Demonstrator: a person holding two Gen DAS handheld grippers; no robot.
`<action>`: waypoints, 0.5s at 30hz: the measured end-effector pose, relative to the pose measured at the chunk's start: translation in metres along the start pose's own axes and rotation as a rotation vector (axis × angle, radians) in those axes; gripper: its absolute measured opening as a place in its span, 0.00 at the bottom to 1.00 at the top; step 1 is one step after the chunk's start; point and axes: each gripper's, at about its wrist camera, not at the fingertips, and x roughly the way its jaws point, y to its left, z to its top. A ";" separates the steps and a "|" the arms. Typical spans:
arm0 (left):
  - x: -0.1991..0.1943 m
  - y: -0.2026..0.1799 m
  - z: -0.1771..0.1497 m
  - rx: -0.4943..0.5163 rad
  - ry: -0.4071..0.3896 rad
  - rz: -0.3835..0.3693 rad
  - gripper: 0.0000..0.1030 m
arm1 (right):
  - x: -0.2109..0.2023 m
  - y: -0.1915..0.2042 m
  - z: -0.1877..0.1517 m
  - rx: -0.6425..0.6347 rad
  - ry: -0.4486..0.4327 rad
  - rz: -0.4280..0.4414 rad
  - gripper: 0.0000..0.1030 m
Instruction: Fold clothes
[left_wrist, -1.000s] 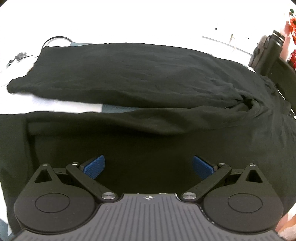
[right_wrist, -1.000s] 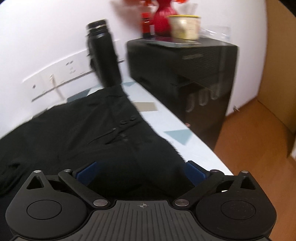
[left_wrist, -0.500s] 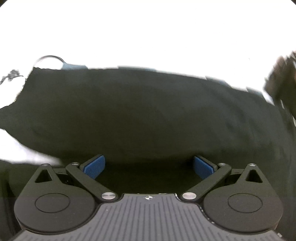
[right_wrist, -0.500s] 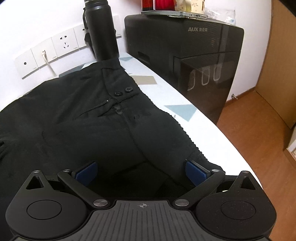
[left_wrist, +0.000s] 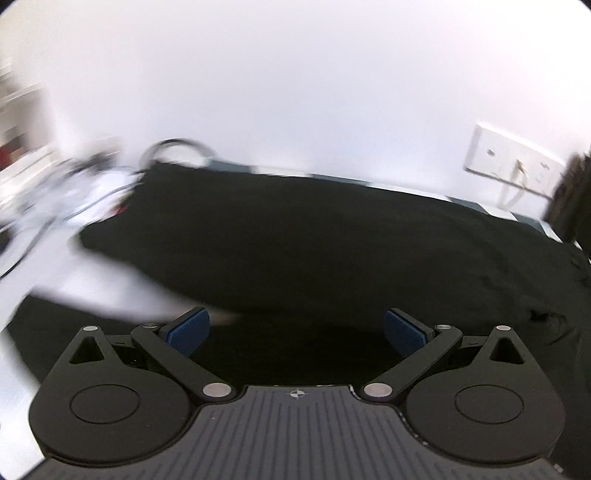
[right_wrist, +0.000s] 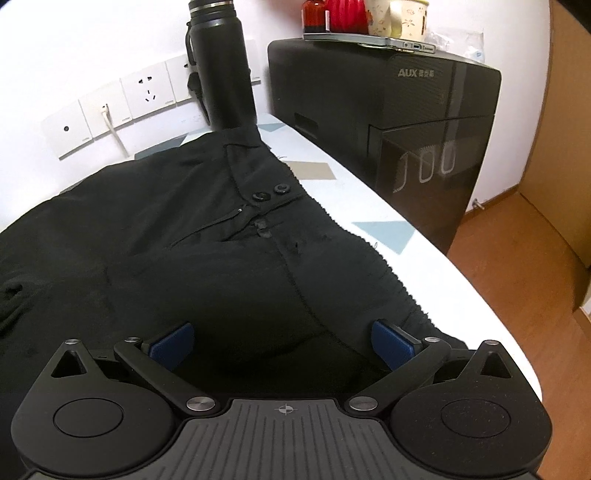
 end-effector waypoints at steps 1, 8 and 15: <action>-0.012 0.011 -0.009 -0.021 -0.004 0.024 1.00 | -0.001 0.004 -0.001 -0.012 -0.003 0.006 0.99; -0.053 0.055 -0.083 -0.055 0.093 0.183 1.00 | -0.002 0.035 -0.010 -0.118 0.003 0.034 0.99; -0.038 0.045 -0.101 -0.003 0.106 0.242 1.00 | -0.002 0.057 -0.017 -0.165 0.039 0.075 0.99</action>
